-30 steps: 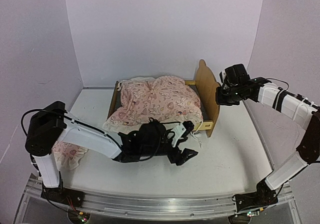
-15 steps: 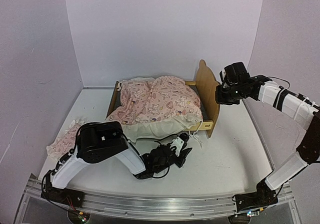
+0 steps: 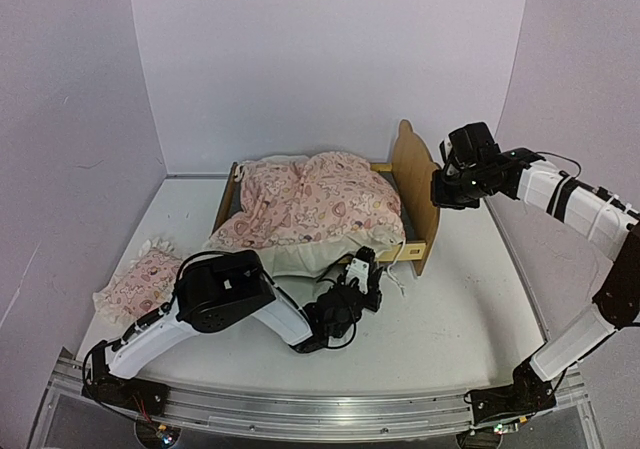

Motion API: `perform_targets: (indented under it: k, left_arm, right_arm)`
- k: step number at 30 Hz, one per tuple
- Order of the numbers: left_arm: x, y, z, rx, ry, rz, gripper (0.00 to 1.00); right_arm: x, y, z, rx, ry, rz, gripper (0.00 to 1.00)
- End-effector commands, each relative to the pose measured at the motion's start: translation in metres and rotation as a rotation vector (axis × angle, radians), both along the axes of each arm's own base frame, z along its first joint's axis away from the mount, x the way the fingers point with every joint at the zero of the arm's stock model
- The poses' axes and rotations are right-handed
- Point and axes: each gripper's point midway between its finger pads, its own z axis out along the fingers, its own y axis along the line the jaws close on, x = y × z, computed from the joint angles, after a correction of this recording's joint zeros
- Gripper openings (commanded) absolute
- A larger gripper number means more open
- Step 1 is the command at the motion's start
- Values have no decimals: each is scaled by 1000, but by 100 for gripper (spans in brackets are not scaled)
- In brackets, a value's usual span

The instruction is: Set up the pet bed

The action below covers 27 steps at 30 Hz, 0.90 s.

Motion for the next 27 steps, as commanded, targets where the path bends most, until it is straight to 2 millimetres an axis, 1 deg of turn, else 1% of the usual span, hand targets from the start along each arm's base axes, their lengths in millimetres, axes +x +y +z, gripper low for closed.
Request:
perform_targets:
  k: [1,4,9,11,13,15,19,25,27]
  left_arm:
    - [15,0,10,-62,-4,86,19]
    - [19,-3,6,-53,1,102,27]
    - [27,-11,-3,-39,19,97,26]
    - [33,-11,-4,-45,27,100,24]
    - [34,-13,-4,-43,28,84,18]
    - [33,-17,2,-39,15,62,12]
    - [18,-29,17,-29,1,-49,0]
    - [-23,-56,31,-28,-11,-261,0]
    - [-31,-63,35,-45,-7,-307,0]
  right_arm:
    - [15,49,161,493,-340,58,0]
    - [14,49,164,495,-344,61,0]
    - [13,50,165,498,-345,62,0]
    - [11,51,167,501,-346,65,0]
    - [10,50,168,499,-350,64,0]
    - [11,49,166,493,-349,58,0]
    - [11,49,161,489,-344,55,0]
    - [15,53,157,507,-339,58,0]
    - [16,53,153,502,-335,53,0]
